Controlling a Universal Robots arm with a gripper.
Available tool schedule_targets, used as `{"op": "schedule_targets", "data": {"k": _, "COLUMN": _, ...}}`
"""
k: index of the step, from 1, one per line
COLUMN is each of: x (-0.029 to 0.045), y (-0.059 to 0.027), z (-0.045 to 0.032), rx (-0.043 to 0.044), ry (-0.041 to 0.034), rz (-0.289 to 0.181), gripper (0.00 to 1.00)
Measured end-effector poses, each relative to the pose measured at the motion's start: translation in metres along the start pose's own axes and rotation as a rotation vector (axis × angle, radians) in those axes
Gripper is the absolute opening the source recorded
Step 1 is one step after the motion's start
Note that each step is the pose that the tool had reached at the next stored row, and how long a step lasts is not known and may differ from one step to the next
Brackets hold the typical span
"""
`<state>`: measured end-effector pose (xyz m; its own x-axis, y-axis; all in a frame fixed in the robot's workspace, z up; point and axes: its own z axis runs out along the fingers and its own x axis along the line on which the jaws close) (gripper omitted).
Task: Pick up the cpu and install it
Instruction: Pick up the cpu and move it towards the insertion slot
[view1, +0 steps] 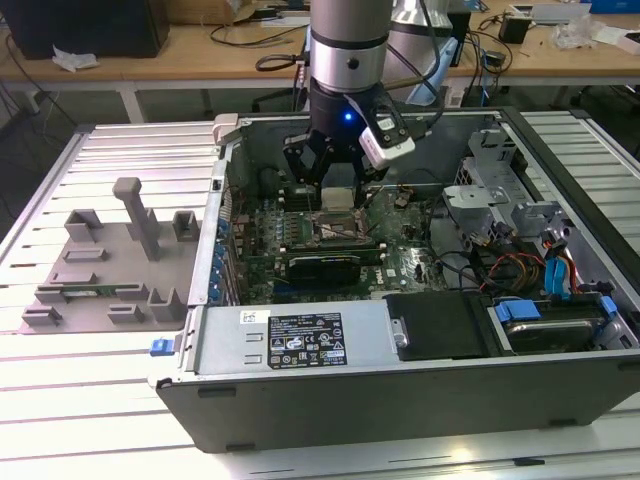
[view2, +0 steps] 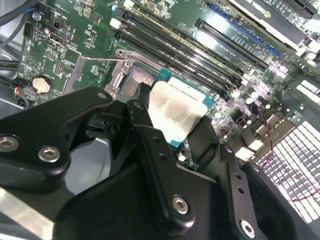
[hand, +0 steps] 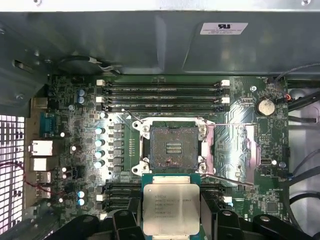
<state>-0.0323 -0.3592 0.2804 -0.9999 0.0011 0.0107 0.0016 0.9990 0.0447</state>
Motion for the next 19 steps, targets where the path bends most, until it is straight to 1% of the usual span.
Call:
{"op": "schedule_targets", "data": {"k": 3, "x": -0.0001, "y": 0.0037, "z": 0.0035, "rx": 0.0000, "ry": -0.0011, "rz": 0.000, "gripper": 0.55}}
{"op": "schedule_targets", "data": {"k": 4, "x": -0.0001, "y": 0.0055, "z": 0.0045, "rx": 0.0000, "ry": -0.0012, "rz": 0.000, "gripper": 0.55}}
{"op": "schedule_targets", "data": {"k": 5, "x": -0.0001, "y": 0.0093, "z": 0.0066, "rx": 0.0000, "ry": -0.0011, "rz": 0.000, "gripper": 0.55}}
{"op": "schedule_targets", "data": {"k": 7, "x": -0.0001, "y": 0.0129, "z": 0.0088, "rx": 0.0002, "ry": -0.0012, "rz": 0.000, "gripper": 0.55}}
{"op": "schedule_targets", "data": {"k": 9, "x": 0.0000, "y": 0.0201, "z": 0.0139, "rx": 0.0001, "ry": -0.0021, "rz": -0.001, "gripper": 0.55}}
{"op": "schedule_targets", "data": {"k": 10, "x": 0.0001, "y": 0.0222, "z": 0.0169, "rx": 0.0000, "ry": -0.0039, "rz": -0.003, "gripper": 0.55}}
{"op": "schedule_targets", "data": {"k": 12, "x": 0.0003, "y": 0.0241, "z": 0.0214, "rx": 0.0005, "ry": -0.0088, "rz": -0.011, "gripper": 0.55}}
{"op": "schedule_targets", "data": {"k": 15, "x": 0.0008, "y": 0.0244, "z": 0.0254, "rx": 0.0033, "ry": -0.0173, "rz": -0.016, "gripper": 0.55}}
{"op": "schedule_targets", "data": {"k": 16, "x": 0.0008, "y": 0.0243, "z": 0.0258, "rx": 0.0052, "ry": -0.0171, "rz": -0.016, "gripper": 0.55}}
{"op": "schedule_targets", "data": {"k": 19, "x": 0.0008, "y": 0.0243, "z": 0.0261, "rx": 0.0057, "ry": -0.0173, "rz": -0.016, "gripper": 0.55}}
